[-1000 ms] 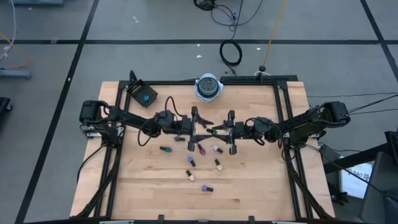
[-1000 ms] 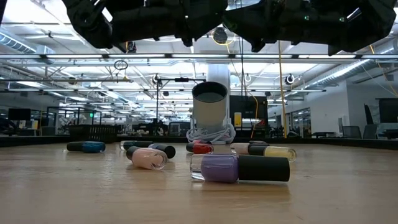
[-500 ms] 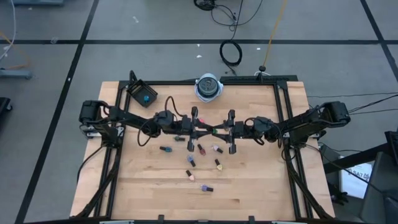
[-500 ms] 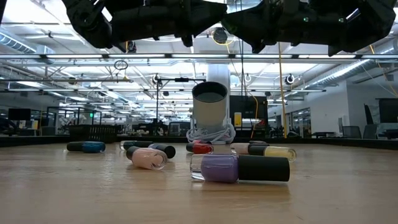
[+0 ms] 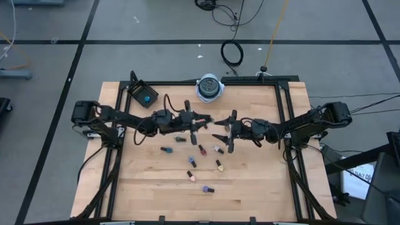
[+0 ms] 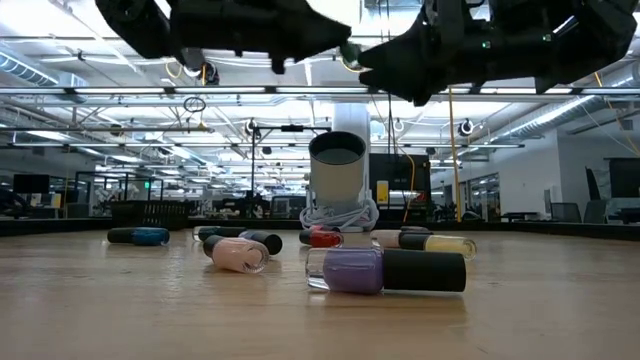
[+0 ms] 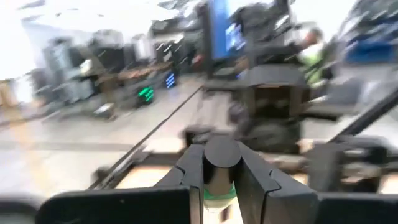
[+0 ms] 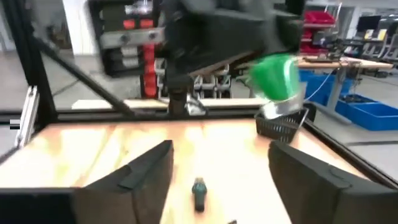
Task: Pick & Place Nail Polish
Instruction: Put the green nail polish bottle into the black bin
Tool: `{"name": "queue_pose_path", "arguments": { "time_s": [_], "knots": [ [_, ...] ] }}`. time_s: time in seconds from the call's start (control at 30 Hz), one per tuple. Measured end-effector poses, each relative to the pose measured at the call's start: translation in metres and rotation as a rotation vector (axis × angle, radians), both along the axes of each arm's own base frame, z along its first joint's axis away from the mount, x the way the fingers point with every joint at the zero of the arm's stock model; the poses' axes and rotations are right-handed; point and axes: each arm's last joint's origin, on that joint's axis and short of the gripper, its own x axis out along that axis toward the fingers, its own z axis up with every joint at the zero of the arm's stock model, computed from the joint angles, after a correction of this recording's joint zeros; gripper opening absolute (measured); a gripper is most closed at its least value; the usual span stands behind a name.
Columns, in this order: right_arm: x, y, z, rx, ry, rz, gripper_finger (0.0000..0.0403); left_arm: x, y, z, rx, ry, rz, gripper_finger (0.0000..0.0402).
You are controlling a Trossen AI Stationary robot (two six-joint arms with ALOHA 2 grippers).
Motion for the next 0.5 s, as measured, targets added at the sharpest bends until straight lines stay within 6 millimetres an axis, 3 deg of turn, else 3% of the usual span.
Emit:
{"name": "queue_pose_path", "arguments": {
  "time_s": [0.2,0.5],
  "knots": [
    [0.000,0.000,-0.002,-0.003,0.024,-0.005,0.0287,-0.029,0.009,0.018,-0.049,0.152,0.328,0.0043],
    [0.000,-0.007,-0.006,0.001,0.060,-0.029,0.0273,-0.092,0.041,0.013,-0.165,0.420,0.789,0.0043]
  ]
}}
